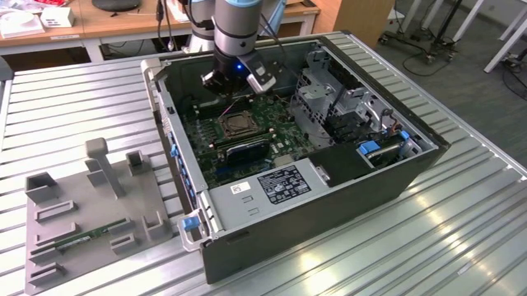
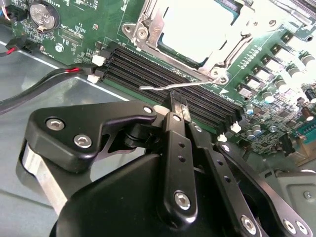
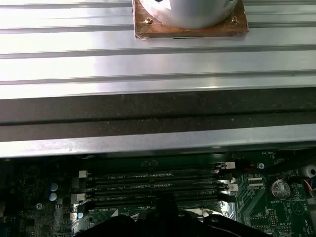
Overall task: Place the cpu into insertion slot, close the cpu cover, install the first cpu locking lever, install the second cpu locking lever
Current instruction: 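Install the first cpu locking lever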
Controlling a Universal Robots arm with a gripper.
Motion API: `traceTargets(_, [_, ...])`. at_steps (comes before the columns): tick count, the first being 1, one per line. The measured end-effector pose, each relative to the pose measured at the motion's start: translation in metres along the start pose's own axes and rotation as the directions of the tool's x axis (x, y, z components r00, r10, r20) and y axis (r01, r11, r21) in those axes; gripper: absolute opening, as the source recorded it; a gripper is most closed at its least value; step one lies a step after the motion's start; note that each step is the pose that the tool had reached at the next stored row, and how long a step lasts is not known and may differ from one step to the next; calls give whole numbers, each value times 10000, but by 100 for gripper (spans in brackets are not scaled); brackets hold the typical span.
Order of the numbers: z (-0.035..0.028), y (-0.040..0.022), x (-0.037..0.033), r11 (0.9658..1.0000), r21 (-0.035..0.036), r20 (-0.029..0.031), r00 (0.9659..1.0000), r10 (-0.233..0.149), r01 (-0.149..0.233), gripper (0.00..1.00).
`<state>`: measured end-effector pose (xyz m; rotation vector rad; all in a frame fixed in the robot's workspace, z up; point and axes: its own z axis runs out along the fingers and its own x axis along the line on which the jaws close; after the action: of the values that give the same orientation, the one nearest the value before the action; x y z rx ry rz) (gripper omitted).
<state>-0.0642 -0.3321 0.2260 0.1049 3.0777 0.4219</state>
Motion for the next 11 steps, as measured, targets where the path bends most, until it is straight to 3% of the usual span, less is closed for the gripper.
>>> traceTargets(11, [22, -22, -6, 10000, 0, -29, 10000, 8, -8, 11])
